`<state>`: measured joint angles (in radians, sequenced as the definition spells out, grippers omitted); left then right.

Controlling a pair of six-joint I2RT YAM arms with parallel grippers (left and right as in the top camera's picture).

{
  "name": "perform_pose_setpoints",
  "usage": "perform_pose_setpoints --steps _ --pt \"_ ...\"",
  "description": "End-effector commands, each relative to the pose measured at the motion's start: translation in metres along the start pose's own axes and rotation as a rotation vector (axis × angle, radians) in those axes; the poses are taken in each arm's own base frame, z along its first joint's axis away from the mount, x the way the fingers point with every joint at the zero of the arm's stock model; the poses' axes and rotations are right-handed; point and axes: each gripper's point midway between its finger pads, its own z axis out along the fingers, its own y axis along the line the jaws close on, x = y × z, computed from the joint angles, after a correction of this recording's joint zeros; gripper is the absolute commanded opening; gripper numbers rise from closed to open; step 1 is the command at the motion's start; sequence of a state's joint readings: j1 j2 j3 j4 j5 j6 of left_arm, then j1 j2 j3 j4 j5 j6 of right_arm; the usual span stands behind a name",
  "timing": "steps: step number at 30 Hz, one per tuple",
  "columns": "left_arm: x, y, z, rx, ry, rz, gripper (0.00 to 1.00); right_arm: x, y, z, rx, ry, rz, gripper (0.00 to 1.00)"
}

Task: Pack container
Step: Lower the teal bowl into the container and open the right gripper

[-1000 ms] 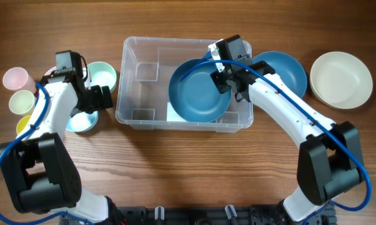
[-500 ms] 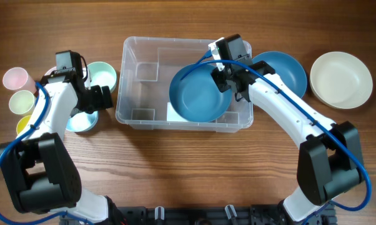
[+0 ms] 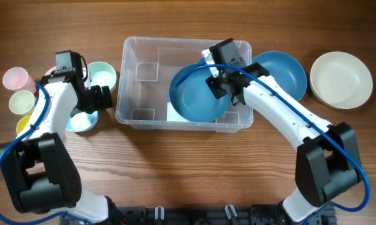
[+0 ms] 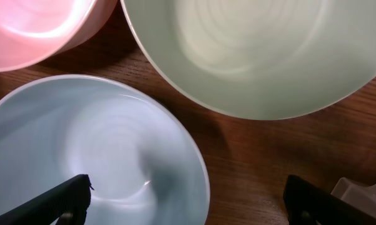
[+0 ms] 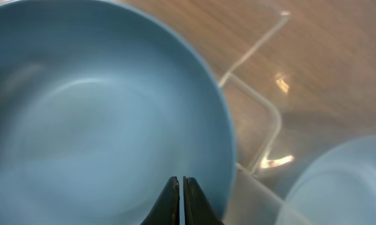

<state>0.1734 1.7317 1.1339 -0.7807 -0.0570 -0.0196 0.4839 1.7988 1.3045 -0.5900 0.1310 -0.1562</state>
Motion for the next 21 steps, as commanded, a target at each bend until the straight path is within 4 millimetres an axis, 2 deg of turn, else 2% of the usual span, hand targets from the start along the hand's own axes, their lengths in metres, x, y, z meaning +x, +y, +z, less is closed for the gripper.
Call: perform_pose_setpoints --steps 1,8,15,21 --pt "0.005 0.0 0.005 0.009 0.019 0.008 1.0 -0.008 0.012 -0.001 -0.035 -0.013 0.016 0.04" --pt "0.004 0.0 0.005 0.009 0.019 0.008 1.0 0.007 0.012 0.005 -0.028 0.044 0.06 0.05" --pt "0.005 0.0 0.005 0.009 0.019 0.008 1.0 0.024 0.019 0.035 -0.039 0.117 0.05 0.04" --pt "0.005 0.0 0.005 0.009 0.019 0.008 1.0 0.038 0.009 0.056 0.038 0.172 0.041 0.04"
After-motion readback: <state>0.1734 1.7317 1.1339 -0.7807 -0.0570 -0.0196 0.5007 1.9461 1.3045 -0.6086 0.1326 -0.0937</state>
